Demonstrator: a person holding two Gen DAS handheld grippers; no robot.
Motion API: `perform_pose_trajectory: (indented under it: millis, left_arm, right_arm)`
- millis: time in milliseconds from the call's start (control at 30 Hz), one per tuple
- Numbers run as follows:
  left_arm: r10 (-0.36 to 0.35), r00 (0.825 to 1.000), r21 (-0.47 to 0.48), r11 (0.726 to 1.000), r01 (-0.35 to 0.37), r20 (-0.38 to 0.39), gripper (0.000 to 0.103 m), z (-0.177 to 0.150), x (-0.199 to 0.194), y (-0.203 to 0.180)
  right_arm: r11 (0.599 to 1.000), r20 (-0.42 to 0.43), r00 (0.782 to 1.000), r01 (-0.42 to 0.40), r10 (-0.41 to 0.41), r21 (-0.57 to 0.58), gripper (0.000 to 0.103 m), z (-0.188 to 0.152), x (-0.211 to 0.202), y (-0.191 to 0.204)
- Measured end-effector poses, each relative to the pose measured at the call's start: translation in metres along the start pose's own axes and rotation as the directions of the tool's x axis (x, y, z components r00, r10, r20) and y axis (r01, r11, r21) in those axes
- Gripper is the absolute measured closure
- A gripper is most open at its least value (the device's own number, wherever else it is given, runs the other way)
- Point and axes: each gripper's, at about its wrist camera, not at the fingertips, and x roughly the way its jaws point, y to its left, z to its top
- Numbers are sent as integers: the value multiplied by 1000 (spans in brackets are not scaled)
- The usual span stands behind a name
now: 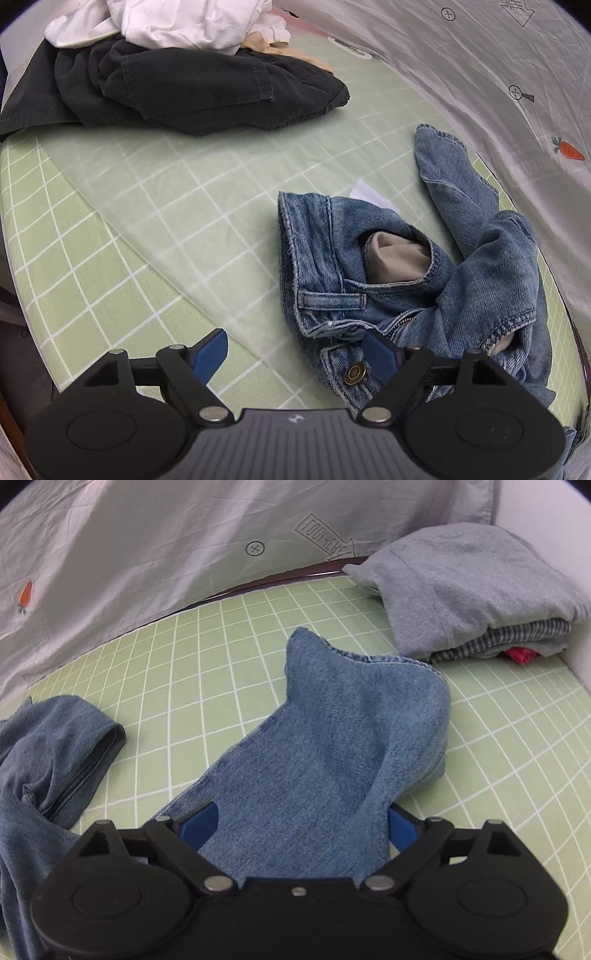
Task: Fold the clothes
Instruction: 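Lay the jeans on the open mat and open both grippers, then move the right gripper to a jeans leg cuff and grasp it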
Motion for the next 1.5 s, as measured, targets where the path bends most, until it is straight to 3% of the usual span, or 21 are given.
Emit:
perform_pose_trajectory:
  millis: [200,367,533,800,967,1100,1400,1500]
  left_arm:
    - [-17,999,-8,1000,16,-38,16,-2,5,0]
    - [-85,994,-72,994,80,-71,16,1,13,-1]
    - [-151,983,-132,982,136,-105,16,-1,18,-2]
    - [-285,946,-330,917,223,-155,16,-7,34,7]
    - [-276,946,-294,931,218,-173,16,-4,41,-8]
    - [-262,946,-276,939,206,-188,16,-1,44,-18]
    - [-243,947,-273,945,183,-208,17,6,59,-37]
    - [-227,954,-221,958,183,-195,17,15,62,-54]
  right_arm:
    - [984,86,990,126,-116,-128,6,1,-7,28]
    - [979,146,975,180,-165,-100,4,9,-14,21]
    - [991,82,993,91,-83,-95,3,4,-3,25]
    - [996,-36,996,-86,85,-33,3,3,31,43]
    - [989,-129,981,-137,144,61,3,10,64,52]
    - [995,-179,981,-69,80,71,3,12,79,58]
    - [999,-138,990,16,-12,28,0,25,99,61]
    - [999,-132,991,28,-22,46,0,34,106,62]
